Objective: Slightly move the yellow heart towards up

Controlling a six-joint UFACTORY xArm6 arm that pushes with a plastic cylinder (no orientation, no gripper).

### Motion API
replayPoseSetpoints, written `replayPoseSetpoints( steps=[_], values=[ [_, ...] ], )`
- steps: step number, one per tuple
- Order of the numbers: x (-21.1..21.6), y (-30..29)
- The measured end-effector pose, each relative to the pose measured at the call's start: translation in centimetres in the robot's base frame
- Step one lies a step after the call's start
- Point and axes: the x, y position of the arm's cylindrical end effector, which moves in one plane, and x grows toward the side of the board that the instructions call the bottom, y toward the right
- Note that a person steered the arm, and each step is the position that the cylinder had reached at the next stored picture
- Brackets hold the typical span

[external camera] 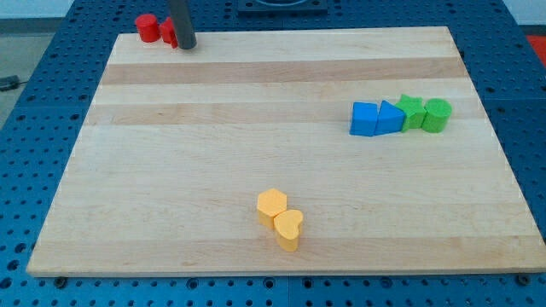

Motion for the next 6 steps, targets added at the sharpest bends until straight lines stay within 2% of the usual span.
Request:
replayPoseSetpoints(
  steps=[1, 2, 3, 4, 6],
  values=[
    [6.8, 0.3],
    [17.4, -2.0],
    [29.7, -0.7],
    [37.3, 4.3],
    [39.1, 14.4]
  ],
)
